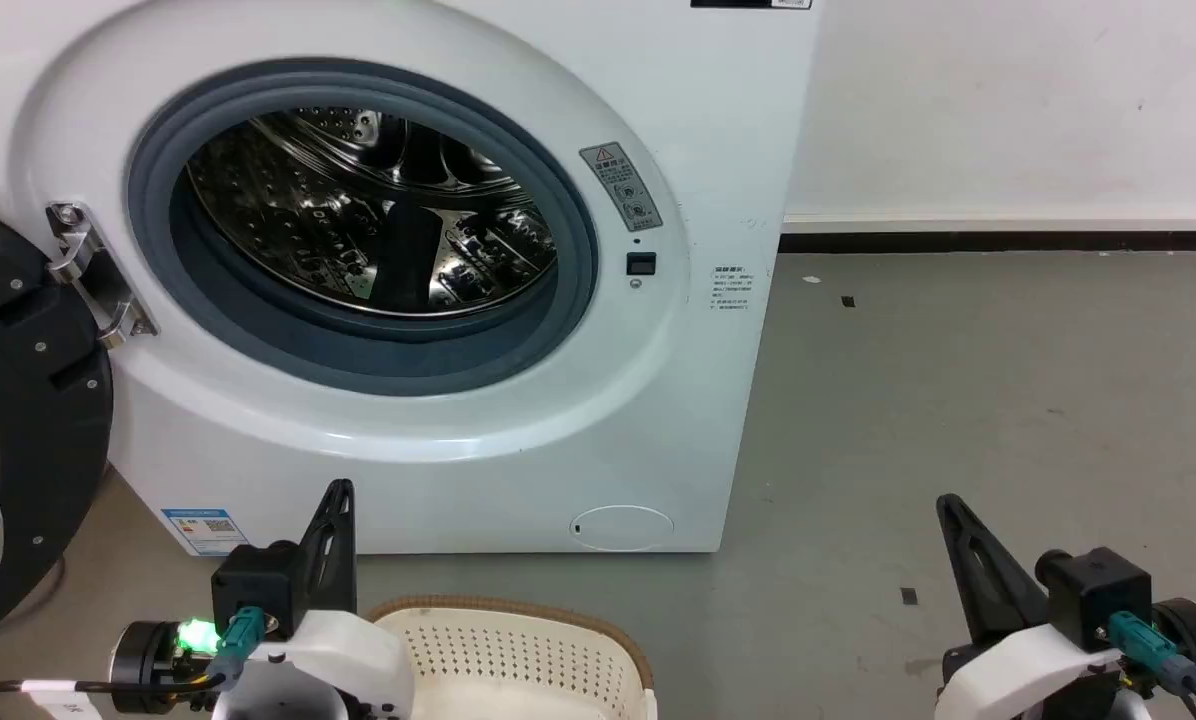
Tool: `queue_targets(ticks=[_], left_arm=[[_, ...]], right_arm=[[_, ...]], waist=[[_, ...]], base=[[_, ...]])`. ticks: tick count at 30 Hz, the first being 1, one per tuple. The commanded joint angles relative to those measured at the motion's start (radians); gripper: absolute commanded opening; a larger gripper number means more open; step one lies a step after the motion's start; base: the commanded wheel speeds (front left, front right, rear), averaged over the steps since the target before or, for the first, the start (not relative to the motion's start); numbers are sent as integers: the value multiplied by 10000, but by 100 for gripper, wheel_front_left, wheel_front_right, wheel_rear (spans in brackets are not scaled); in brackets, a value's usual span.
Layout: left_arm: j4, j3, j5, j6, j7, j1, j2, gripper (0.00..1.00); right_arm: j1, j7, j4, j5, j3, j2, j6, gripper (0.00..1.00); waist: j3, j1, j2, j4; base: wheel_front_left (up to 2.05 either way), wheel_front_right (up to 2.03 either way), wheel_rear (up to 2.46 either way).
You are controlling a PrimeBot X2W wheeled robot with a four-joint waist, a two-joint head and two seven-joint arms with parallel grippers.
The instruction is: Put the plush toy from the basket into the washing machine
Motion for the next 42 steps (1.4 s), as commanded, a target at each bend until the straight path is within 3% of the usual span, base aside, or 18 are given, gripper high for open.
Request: queue_targets(ticks=[1,21,22,42], left_arm=[[-41,3,16,-43,1,142,3,0],[-41,3,16,-43,1,142,3,0],[0,-4,0,0,0,0,0,100],[410,-329,-286,121,-371,15,0,100]], right_arm=[[-138,14,26,-76,-5,-1,-7,0],[-138,14,26,-76,-5,-1,-7,0],[0,0,0,0,-2,0,0,100],[67,-369,0,298,-247,0,-1,100]], waist=[[0,0,0,0],[0,0,0,0],[0,0,0,0],[81,0,0,-50]], base=[[0,0,0],[0,0,0],[0,0,0],[0,0,0]])
